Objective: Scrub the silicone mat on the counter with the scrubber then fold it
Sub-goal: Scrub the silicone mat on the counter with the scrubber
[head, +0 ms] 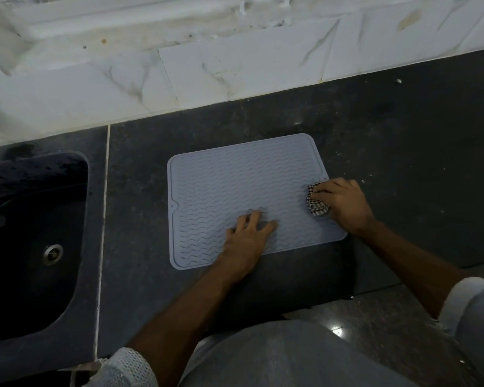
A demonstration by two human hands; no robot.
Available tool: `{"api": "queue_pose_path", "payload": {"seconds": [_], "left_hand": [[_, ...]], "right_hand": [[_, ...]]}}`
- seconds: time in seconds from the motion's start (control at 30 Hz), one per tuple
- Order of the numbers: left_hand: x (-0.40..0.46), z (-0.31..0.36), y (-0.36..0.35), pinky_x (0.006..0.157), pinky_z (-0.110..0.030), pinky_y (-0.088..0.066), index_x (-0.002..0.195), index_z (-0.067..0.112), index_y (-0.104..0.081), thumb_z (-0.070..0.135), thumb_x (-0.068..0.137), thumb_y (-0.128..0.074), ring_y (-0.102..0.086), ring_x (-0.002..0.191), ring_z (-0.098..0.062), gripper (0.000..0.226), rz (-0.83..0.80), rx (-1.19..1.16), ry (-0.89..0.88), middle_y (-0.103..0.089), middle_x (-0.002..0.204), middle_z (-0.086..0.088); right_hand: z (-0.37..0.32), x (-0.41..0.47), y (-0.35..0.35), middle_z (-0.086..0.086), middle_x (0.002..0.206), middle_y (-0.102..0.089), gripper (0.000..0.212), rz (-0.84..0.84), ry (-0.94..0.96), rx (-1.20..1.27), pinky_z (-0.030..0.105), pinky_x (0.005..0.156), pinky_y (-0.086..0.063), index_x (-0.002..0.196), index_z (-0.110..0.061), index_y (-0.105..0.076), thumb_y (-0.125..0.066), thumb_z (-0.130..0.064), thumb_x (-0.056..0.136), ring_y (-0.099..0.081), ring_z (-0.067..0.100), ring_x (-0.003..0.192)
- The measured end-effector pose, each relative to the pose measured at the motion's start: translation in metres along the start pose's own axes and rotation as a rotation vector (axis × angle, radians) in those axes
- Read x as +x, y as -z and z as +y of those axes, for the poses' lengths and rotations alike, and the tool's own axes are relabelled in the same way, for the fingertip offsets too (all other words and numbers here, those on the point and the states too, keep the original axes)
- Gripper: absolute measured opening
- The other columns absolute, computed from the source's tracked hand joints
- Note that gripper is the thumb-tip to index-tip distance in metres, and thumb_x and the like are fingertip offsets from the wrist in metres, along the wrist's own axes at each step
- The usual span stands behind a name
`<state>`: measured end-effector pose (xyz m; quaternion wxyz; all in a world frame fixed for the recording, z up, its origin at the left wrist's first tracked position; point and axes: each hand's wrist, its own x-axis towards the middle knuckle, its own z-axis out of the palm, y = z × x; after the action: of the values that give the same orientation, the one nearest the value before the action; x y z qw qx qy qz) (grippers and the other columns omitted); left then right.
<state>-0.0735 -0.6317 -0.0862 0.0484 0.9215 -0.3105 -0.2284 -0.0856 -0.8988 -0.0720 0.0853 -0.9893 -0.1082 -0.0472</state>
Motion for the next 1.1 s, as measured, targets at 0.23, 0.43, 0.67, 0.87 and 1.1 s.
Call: {"api": "queue_pose_path", "payload": {"seconds": [0.23,0.43,0.67,0.87,1.1], "left_hand": [[-0.02,-0.014,-0.008,0.113,-0.048,-0.022,0.148,0.032,-0.027,0.021,0.092,-0.058,-0.009,0.143,-0.027,0.065,0.159,-0.175,0.079,-0.01,0.157,-0.006],[-0.029,-0.032,-0.001,0.112,-0.048,-0.025,0.147,0.031,-0.029,0.03,0.089,-0.063,-0.013,0.141,-0.027,0.067,0.123,-0.178,0.159,-0.012,0.155,-0.004],[-0.028,-0.035,-0.003,0.111,-0.05,-0.028,0.148,0.031,-0.027,0.036,0.088,-0.063,-0.011,0.141,-0.027,0.07,0.112,-0.197,0.159,-0.01,0.155,-0.004],[-0.026,-0.031,-0.006,0.112,-0.049,-0.028,0.147,0.032,-0.027,0.034,0.088,-0.064,-0.012,0.141,-0.028,0.07,0.12,-0.189,0.183,-0.011,0.155,-0.005],[-0.025,-0.033,-0.006,0.111,-0.049,-0.029,0.148,0.03,-0.025,0.034,0.088,-0.064,-0.014,0.139,-0.029,0.072,0.133,-0.153,0.176,-0.012,0.154,-0.006]], "right_hand": [[-0.012,0.009,-0.001,0.011,0.118,-0.064,0.037,0.001,-0.114,0.041,0.04,0.083,-0.036,0.11,-0.009,-0.067,-0.066,-0.002,0.075,-0.054,0.035,0.109],[-0.075,0.038,-0.011,0.01,0.116,-0.064,0.037,0.028,0.079,0.079,0.047,0.091,-0.041,0.108,-0.01,-0.067,-0.07,-0.005,0.072,-0.056,0.033,0.108],[-0.073,0.032,-0.02,0.008,0.118,-0.065,0.044,-0.048,0.213,0.004,0.046,0.091,-0.043,0.107,-0.013,-0.068,-0.079,-0.009,0.065,-0.058,0.031,0.11],[-0.039,0.022,-0.008,0.011,0.107,-0.069,0.033,-0.012,0.117,-0.007,0.045,0.078,-0.045,0.097,-0.009,-0.071,-0.079,-0.006,0.065,-0.063,0.035,0.095],[-0.113,0.056,-0.034,0.01,0.112,-0.067,0.035,0.001,0.2,0.082,0.043,0.082,-0.045,0.103,-0.009,-0.069,-0.07,-0.001,0.069,-0.061,0.033,0.101]]}}
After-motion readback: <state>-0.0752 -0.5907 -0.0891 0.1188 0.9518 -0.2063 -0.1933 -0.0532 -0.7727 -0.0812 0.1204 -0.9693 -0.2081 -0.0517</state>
